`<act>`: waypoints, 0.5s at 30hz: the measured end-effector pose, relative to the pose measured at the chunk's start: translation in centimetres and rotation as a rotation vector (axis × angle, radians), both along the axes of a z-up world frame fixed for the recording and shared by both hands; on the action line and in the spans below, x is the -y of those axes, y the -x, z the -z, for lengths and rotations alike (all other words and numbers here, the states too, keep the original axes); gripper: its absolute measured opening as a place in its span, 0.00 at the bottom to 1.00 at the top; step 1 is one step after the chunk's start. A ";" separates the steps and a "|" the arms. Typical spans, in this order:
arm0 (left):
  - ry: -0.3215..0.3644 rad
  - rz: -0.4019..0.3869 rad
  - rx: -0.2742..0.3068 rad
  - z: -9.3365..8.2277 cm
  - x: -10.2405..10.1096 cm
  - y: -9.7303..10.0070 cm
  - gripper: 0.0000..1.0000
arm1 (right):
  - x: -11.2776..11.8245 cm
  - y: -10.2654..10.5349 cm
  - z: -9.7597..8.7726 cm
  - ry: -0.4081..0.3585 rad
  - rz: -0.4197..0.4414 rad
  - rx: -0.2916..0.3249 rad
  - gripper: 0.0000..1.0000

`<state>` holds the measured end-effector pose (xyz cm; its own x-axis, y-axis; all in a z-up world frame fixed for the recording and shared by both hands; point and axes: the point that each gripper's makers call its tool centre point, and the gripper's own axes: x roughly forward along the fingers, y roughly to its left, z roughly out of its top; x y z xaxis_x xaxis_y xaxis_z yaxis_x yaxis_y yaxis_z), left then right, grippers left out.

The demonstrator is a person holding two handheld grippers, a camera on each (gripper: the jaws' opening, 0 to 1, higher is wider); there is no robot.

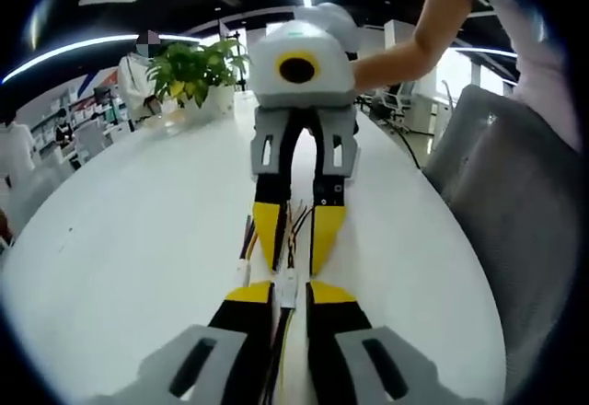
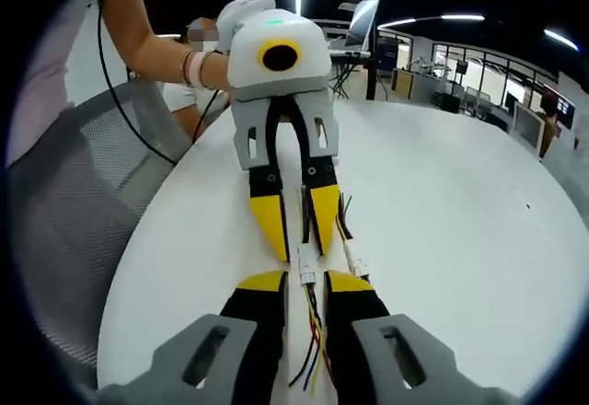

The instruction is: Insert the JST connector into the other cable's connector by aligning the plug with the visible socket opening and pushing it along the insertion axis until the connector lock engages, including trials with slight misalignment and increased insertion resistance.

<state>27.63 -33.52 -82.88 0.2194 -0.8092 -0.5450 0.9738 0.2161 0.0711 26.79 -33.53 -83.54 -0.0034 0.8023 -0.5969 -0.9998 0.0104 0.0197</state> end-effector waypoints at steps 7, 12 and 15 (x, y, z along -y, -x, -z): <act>0.095 -0.081 0.012 -3.4 -0.3 -0.2 0.15 | 0.5 -0.6 -2.5 -0.046 0.101 0.017 0.21; 0.092 -0.126 0.041 -4.9 -0.9 0.1 0.23 | 0.9 -0.5 -4.1 -0.074 0.146 0.030 0.23; 0.090 -0.174 0.040 -5.6 -1.6 0.4 0.29 | 0.9 -0.1 -5.2 -0.088 0.178 0.037 0.26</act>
<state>27.22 -31.93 -77.29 0.3801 -0.8024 -0.4600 0.9180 0.3882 0.0813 26.91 -34.47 -78.35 0.1642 0.8372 -0.5217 -0.9823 0.1874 -0.0084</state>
